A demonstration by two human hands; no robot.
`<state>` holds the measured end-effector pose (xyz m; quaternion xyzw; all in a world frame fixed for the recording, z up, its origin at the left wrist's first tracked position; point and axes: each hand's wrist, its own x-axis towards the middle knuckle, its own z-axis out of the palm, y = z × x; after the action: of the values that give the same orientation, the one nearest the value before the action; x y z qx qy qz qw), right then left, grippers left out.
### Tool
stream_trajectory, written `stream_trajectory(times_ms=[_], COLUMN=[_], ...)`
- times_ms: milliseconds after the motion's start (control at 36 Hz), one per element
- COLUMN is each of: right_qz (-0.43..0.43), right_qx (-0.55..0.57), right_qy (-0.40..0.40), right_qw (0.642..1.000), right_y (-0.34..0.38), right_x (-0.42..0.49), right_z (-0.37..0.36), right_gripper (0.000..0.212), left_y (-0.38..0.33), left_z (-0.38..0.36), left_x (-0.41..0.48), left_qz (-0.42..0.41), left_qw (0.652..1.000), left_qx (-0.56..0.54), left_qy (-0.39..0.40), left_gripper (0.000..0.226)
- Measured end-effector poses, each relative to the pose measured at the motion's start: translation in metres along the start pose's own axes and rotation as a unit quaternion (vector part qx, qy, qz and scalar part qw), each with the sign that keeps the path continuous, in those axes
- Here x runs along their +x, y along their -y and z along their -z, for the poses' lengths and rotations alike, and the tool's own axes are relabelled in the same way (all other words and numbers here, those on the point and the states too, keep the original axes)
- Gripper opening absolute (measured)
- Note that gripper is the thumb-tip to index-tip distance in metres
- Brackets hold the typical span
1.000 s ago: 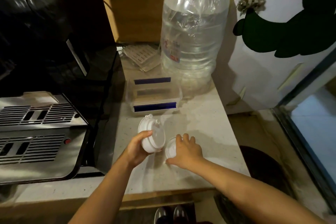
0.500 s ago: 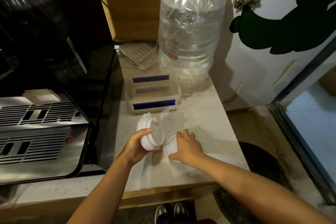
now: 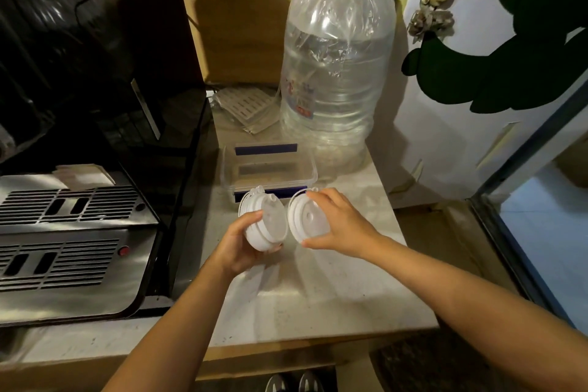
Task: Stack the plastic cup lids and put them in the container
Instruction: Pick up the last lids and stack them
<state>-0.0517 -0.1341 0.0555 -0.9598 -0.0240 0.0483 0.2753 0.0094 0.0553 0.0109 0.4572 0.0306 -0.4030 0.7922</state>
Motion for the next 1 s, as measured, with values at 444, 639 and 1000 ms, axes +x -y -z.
stream_trajectory(times_ms=[444, 639, 1000], right_qz=[0.192, 0.251, 0.275], right_qx=[0.014, 0.003, 0.012], right_qy=[-0.004, -0.015, 0.005], right_qw=[0.981, 0.968, 0.961], right_y=[0.031, 0.033, 0.032], right_x=[0.038, 0.054, 0.071], right_z=[0.058, 0.071, 0.079], right_gripper=[0.088, 0.089, 0.09], left_y=[-0.04, -0.056, -0.075], left_z=[-0.033, -0.042, -0.051], left_x=[0.008, 0.009, 0.02], left_qz=[-0.095, -0.108, -0.114], left_qw=[0.989, 0.987, 0.988], left_qx=[0.058, 0.055, -0.001], left_qy=[0.092, 0.107, 0.103], left_gripper=[0.082, 0.084, 0.09])
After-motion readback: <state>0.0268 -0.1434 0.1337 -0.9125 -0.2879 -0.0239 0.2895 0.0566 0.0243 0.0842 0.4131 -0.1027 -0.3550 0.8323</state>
